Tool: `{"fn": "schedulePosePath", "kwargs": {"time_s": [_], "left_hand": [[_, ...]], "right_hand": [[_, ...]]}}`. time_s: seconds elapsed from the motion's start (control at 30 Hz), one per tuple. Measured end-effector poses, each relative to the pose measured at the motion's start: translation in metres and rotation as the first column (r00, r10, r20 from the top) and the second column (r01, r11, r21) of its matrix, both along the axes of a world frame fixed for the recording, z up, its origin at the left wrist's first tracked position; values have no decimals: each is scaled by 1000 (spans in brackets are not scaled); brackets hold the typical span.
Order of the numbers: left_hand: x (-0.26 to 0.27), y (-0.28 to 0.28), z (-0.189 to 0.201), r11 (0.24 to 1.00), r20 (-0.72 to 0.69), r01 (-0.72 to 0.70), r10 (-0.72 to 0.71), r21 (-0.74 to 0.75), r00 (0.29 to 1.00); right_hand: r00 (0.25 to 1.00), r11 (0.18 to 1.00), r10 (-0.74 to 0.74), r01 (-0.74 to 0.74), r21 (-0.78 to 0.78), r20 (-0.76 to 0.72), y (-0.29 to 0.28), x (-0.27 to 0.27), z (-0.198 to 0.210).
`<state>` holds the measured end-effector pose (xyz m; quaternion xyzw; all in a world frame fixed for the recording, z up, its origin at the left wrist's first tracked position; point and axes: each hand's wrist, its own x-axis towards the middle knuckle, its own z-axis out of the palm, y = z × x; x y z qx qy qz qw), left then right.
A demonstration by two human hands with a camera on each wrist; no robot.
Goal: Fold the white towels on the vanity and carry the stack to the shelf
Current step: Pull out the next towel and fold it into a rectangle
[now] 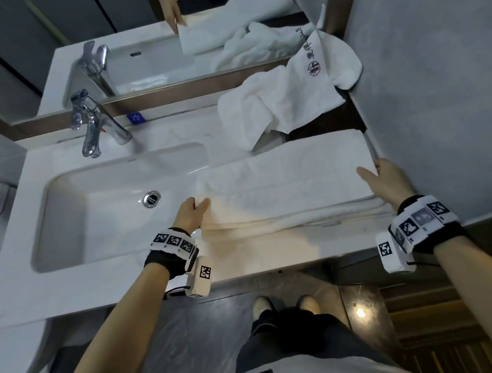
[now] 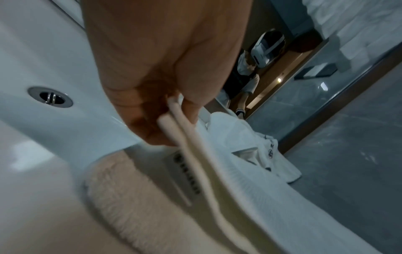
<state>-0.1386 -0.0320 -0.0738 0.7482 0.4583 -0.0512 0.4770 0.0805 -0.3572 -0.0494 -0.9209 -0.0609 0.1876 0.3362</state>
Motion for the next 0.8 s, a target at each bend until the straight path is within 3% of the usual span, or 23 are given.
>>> {"fn": "schedulePosePath", "kwargs": {"time_s": [0.17, 0.3, 0.47, 0.57, 0.67, 0.73, 0.8], "left_hand": [[-9, -4, 13, 998, 211, -46, 52, -34, 976], [-19, -10, 4, 999, 142, -11, 17, -48, 990], [-16, -17, -10, 998, -80, -37, 41, 57, 996], [-7, -24, -7, 962, -65, -58, 78, 267, 995], [13, -42, 3, 796, 33, 161, -221, 584, 975], [33, -61, 3, 692, 18, 351, -466, 631, 885], [54, -79, -5, 644, -43, 492, -582, 586, 812]], "right_hand": [[991, 966, -133, 127, 227, 10, -9, -3, 3], [992, 949, -119, 126, 288, -41, -17, -10, 2], [996, 997, -38, 43, 69, -80, -17, -17, -7], [996, 998, -37, 41, -47, 81, -11, -20, -3], [927, 981, 143, -87, -172, 346, 8, -28, 4], [857, 922, 371, -296, -248, 356, 33, -35, 5], [764, 803, 575, -460, -379, 292, 63, -41, -1]]}}
